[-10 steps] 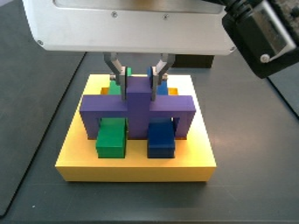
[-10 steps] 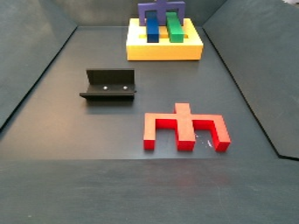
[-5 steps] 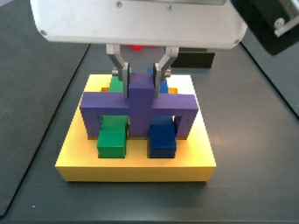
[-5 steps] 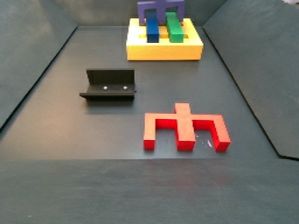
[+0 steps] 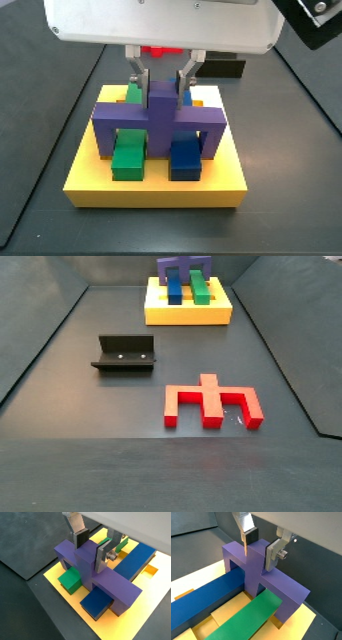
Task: Pick up the purple object. Move up. Place the purple object on the fixture. Regrasp the purple object. Move to above the board. Insert the purple object.
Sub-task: Insert the purple object.
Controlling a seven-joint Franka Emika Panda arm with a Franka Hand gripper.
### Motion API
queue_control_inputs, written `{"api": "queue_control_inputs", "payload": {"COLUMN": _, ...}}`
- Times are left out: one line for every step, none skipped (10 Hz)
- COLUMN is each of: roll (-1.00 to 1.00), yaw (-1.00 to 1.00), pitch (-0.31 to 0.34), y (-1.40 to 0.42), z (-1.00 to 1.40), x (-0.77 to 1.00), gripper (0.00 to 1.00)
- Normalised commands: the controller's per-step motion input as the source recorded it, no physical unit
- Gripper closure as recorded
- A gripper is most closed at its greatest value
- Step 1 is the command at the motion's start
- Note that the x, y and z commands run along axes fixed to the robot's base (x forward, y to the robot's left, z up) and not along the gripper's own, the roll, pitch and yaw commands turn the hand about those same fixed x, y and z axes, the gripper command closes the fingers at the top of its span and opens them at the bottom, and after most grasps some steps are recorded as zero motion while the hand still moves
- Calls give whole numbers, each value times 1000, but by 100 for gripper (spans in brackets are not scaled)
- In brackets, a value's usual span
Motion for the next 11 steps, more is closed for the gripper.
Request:
{"api": "queue_control_inputs", "payload": {"roll": -200, "yaw": 0, "pitch": -61, "y": 66, "z": -117, "x": 0, "gripper": 100}}
{"api": "queue_control_inputs", "payload": {"roll": 0, "yaw": 0, "pitch": -20, "y": 9, "z": -174, "x": 69, "gripper": 100}}
{"api": "queue_control_inputs", "payload": {"roll": 97, "yaw": 94, "pitch": -63, "y": 0, "z": -234, "x": 120, "gripper": 100}}
{"api": "queue_control_inputs", "payload": {"roll": 157, "yaw": 177, "pitch": -104, "y": 0, "z": -217, "x": 0, "gripper": 100}}
{"api": "queue_control_inputs", "payload": {"roll": 256, "yaw": 223, "pitch": -146, "y": -14, "z": -200, "x": 0, "gripper": 100}}
{"api": "queue_control_inputs", "payload": {"roll": 264, "yaw": 171, "pitch": -140, "y": -46, "z": -311, "x": -49, "gripper": 100}}
{"api": "queue_control_inputs", "payload": {"roll": 26, "yaw": 83, "pitch": -179, "y": 0, "z": -609, "x": -131, "gripper": 100}}
{"api": "queue_control_inputs", "payload": {"roll": 0, "yaw": 60, "pitch": -209, "y": 0, "z": -560, "x": -226, "gripper": 100}}
{"api": "queue_control_inputs", "payload": {"roll": 0, "yaw": 89, "pitch": -166, "y": 0, "z": -460, "x": -123, "gripper": 100}}
{"api": "queue_control_inputs", "payload": {"roll": 154, "yaw": 223, "pitch": -69, "y": -69, "z": -183, "x": -126, "gripper": 100}}
{"api": "queue_control_inputs", "payload": {"roll": 79, "yaw": 103, "pitch": -130, "y": -109, "z": -351, "x": 0, "gripper": 100}}
